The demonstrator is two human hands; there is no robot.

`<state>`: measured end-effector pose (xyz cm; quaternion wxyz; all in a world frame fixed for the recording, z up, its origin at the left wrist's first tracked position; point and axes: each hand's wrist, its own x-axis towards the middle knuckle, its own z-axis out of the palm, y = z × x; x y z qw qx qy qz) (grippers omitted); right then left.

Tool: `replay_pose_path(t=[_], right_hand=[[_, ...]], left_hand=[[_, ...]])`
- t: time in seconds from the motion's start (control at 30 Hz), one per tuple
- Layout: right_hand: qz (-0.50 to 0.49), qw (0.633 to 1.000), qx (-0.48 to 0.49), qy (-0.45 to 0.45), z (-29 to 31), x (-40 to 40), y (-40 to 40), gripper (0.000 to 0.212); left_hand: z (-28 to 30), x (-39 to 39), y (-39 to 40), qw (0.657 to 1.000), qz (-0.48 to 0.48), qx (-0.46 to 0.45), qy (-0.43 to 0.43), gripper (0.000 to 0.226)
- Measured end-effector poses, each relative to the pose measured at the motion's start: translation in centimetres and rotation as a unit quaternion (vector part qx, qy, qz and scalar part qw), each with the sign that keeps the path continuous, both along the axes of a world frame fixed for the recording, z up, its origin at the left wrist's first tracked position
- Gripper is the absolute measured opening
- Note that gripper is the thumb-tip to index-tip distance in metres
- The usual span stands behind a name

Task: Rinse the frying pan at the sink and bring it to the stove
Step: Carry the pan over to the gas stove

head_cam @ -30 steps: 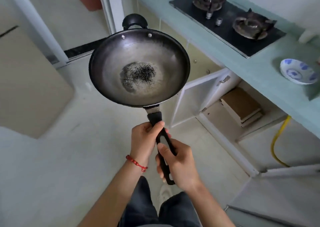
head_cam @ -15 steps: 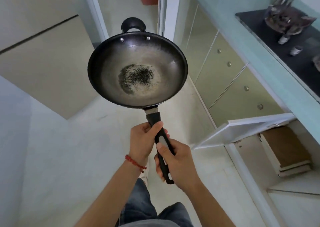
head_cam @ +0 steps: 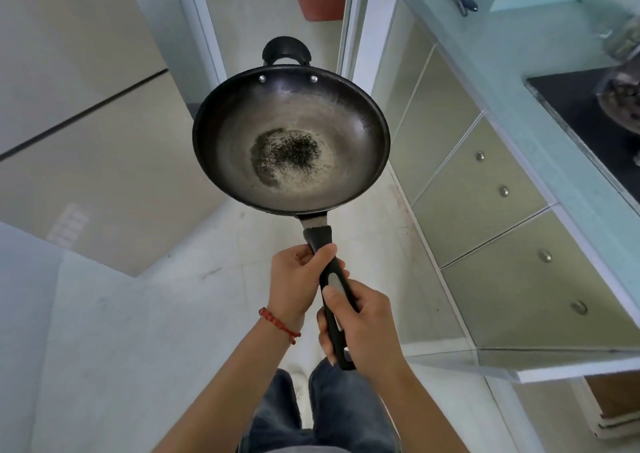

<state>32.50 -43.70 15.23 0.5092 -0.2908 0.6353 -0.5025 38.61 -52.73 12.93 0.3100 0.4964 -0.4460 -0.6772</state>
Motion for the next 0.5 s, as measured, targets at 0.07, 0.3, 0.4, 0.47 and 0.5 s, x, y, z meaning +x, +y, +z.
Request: replay_pose_path(t=[0.07, 0.3, 0.4, 0.47, 0.5], right_hand=[[0.004, 1.000, -0.002, 0.003, -0.4, -1.8, -2.7, 0.026], [0.024, 1.000, -0.006, 0.000, -1.6, -9.9, -12.2, 0.024], [0.023, 1.000, -0.015, -0.011, -1.1, -13.3, -15.6, 0.025], [0.022, 1.000, -0.011, -0.013, -0.7, -15.2, -17.6, 0.027], [0.020, 1.000, -0.010, -0.011, -0.6, -16.0, -18.6, 0.027]], left_hand=[[-0.3, -1.7, -2.6, 1.000, 0.006, 0.008, -0.001, 0.022], [-1.2, -9.6, -11.9, 0.999, 0.023, 0.011, -0.025, 0.022], [-0.8, -12.9, -15.2, 0.999, 0.021, 0.012, -0.023, 0.022], [-0.6, -14.7, -17.2, 0.999, 0.023, 0.017, -0.025, 0.022], [-0.5, -15.5, -18.2, 0.999, 0.022, 0.018, -0.024, 0.022]])
